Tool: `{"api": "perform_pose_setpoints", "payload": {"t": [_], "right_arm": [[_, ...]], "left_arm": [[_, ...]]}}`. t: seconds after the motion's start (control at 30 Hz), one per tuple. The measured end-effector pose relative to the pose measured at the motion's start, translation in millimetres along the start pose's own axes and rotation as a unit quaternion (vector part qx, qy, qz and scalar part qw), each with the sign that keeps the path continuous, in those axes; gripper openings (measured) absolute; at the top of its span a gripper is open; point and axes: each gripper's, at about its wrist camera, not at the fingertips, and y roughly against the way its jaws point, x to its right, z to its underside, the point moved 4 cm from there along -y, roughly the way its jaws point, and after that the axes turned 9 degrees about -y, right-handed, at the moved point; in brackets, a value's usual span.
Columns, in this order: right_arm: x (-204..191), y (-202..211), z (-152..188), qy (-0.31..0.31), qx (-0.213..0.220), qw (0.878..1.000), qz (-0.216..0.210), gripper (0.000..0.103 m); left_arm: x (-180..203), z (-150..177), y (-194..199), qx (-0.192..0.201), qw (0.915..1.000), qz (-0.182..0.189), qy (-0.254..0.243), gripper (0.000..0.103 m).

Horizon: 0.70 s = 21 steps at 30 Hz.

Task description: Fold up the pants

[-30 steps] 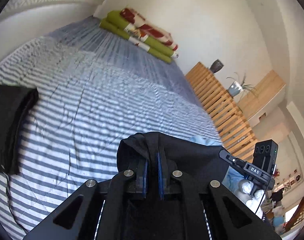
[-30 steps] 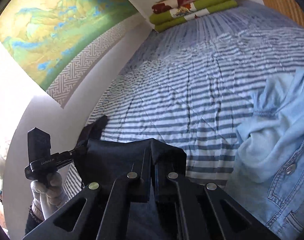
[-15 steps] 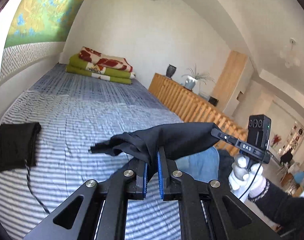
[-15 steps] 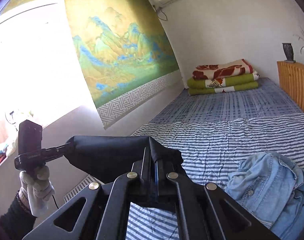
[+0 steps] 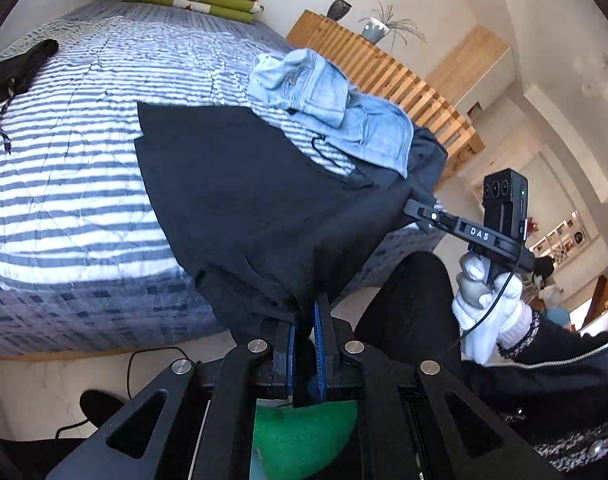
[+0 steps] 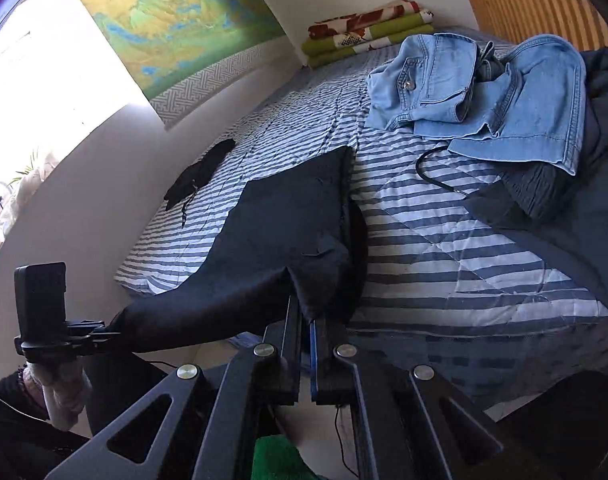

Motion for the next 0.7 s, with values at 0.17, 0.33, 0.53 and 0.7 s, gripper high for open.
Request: {"api": "perform_pose_setpoints", "payload": {"t": [0.17,0.33,0.53,0.7], "right_arm": [[-44,11,-52,0.071,0.040,0.997,0.016,0.003],[-121,0,-164,0.130,0.085,0.988,0.002,0.003],[-208,-71,-311,0.108,0.096,0.989,-0.037,0.003],[-273,-103,-377,0.115,0.112,0.981,-0.109,0.003]], "left_arm": [[-15,-75,51,0.086,0.9959,-0.028,-0.008,0.007],[-68,-175,104,0.165,0.9837,-0.072,0.006,0.007],[-122,-278,172,0.231,0.9619,-0.146,0.012,0.007],[-92,-298,239,0.268,0.9424,-0.193,-0.050,0.007]]}}
